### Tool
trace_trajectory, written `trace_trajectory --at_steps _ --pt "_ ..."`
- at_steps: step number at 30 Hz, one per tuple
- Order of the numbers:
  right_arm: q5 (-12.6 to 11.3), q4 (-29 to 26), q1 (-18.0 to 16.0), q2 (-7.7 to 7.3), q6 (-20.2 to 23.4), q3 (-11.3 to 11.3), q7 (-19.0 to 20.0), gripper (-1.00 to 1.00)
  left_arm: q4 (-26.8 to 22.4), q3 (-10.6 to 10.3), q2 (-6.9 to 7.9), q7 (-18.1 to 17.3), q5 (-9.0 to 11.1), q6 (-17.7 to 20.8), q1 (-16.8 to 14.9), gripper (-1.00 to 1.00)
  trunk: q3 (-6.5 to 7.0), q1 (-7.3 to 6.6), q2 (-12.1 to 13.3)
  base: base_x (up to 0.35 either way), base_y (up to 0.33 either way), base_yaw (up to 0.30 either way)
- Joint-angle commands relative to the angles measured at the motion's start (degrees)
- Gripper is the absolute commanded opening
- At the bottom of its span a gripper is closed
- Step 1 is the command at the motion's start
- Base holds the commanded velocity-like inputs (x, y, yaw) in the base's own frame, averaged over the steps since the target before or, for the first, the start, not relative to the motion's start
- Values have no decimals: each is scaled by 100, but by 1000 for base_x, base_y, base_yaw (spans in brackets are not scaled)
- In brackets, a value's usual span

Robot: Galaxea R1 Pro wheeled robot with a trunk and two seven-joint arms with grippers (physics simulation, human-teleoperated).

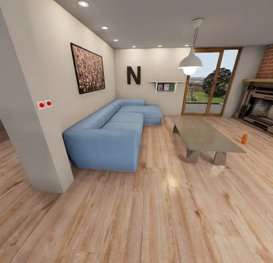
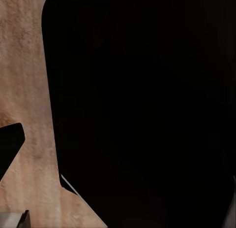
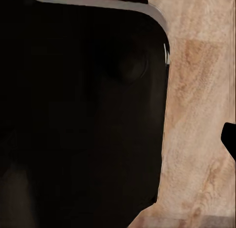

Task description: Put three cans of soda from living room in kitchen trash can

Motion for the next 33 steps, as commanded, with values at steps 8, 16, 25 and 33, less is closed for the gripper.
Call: trace_trajectory --at_steps 8,16,25,33 --pt "-13 -3243 -171 -438 49 37 1879 100 -4387 125 648 -1971 1398 686 240 100 0 0 0 0 0 0" --pt "-18 -3803 -172 -499 44 -76 2897 100 -4757 101 680 -2403 1974 778 242 100 0 0 0 0 0 0" --pt "-11 -3866 -164 -724 46 -777 3091 100 -4767 112 690 -2509 2042 798 242 100 0 0 0 0 0 0" --pt "-1 -3874 -163 -749 11 -816 2907 100 -4793 117 782 -2522 2034 789 242 100 0 0 0 0 0 0"
